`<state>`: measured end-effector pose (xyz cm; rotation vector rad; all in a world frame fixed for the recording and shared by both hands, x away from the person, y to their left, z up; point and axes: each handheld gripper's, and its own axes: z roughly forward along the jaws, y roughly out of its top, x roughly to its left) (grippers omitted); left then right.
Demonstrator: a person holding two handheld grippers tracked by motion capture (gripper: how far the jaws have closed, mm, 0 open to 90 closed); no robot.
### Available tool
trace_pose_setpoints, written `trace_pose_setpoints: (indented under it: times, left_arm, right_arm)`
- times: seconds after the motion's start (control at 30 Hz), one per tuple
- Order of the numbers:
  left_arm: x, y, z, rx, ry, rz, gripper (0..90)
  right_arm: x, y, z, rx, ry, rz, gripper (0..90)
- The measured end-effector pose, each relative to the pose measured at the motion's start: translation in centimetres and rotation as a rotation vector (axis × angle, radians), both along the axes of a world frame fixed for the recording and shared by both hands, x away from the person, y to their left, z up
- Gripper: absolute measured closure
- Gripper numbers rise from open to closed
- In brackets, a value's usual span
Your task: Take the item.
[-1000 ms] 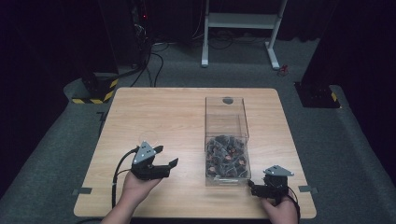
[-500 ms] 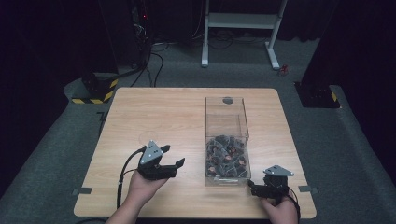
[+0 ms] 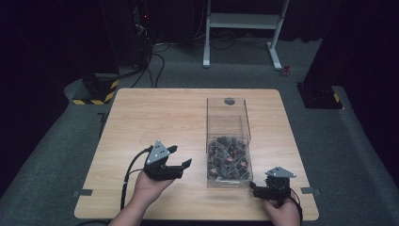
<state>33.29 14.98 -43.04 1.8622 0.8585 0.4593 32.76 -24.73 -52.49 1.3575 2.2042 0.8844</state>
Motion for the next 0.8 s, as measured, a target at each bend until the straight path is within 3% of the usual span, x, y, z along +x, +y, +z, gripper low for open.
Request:
trace_pose_setpoints:
  times: [0.8]
  left_arm:
    - [0.4, -3.0, 0.6, -0.013, 0.005, -0.061, 32.7]
  right_arm:
    - [0.0, 0.0, 0.0, 0.000, 0.001, -0.001, 7.8]
